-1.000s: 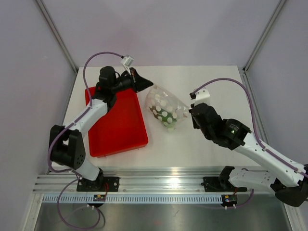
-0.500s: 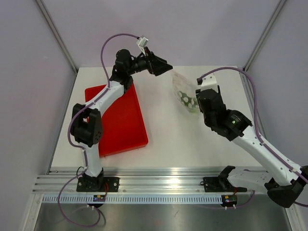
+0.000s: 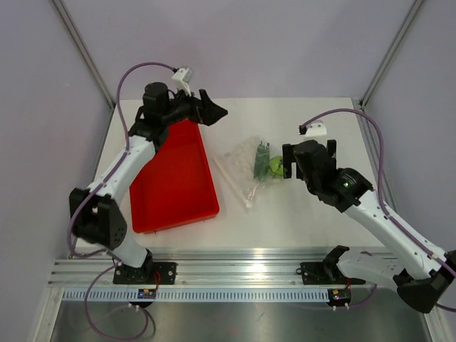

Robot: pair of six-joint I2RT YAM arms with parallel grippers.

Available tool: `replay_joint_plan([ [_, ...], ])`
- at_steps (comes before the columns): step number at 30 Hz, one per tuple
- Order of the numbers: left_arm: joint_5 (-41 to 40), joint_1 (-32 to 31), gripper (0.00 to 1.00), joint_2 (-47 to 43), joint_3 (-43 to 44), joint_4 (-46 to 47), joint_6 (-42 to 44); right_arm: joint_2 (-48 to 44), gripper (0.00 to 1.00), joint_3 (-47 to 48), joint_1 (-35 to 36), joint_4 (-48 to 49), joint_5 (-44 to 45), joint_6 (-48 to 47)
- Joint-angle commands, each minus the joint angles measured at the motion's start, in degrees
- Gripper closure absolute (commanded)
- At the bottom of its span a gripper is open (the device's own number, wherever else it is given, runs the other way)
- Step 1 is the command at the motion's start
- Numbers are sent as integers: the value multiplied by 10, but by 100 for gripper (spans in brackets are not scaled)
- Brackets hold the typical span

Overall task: Place the food in the zip-top bag and seal the zipper
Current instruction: Place the zipper food storage bag at the center of the board, then reset both arms

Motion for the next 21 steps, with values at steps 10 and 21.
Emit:
replay_joint_plan([
  [10, -219, -53, 1, -338, -244, -80, 107, -29, 1, -23, -147, 4, -117, 139],
  [21, -327, -57, 1, -497, -340, -156, 77, -55, 1, -59, -183, -22, -106, 202],
])
